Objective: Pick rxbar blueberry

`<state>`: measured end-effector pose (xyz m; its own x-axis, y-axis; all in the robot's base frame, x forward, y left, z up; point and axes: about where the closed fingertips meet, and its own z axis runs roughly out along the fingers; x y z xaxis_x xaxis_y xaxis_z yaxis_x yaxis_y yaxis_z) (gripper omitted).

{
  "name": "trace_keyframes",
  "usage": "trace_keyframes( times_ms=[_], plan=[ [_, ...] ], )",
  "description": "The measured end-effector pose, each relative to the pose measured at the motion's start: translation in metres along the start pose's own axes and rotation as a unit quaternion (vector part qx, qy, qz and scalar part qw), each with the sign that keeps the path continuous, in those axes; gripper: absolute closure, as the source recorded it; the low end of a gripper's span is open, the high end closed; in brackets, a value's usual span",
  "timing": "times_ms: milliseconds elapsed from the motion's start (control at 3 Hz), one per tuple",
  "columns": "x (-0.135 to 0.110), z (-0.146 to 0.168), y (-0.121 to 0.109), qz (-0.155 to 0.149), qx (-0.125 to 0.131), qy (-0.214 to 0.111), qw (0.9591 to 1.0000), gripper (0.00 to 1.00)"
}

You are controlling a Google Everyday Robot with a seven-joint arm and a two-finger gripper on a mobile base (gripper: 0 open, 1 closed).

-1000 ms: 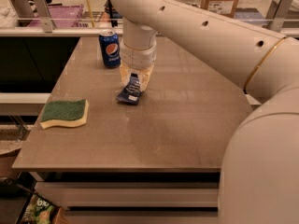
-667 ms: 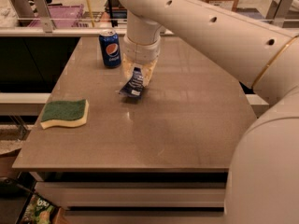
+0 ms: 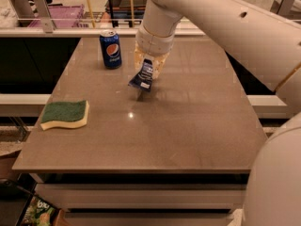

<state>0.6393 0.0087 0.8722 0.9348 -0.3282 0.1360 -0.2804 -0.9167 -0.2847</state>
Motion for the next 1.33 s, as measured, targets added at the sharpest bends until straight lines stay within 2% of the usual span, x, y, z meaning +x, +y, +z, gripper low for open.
trace_keyframes(
  times_ms=[333,667,1000,1333],
  plan=[
    [0.01,-0.014,0.006,-0.005,0.048,-0.003,0.9988,1.0],
    [0.018,-0.033,0.009,-0.007,0.089,0.002,0.996,1.0],
    [0.023,-0.052,0.007,-0.01,0.106,0.014,0.9942,1.0],
    [0.025,-0.077,0.001,-0.013,0.105,0.033,0.9938,1.0]
  ],
)
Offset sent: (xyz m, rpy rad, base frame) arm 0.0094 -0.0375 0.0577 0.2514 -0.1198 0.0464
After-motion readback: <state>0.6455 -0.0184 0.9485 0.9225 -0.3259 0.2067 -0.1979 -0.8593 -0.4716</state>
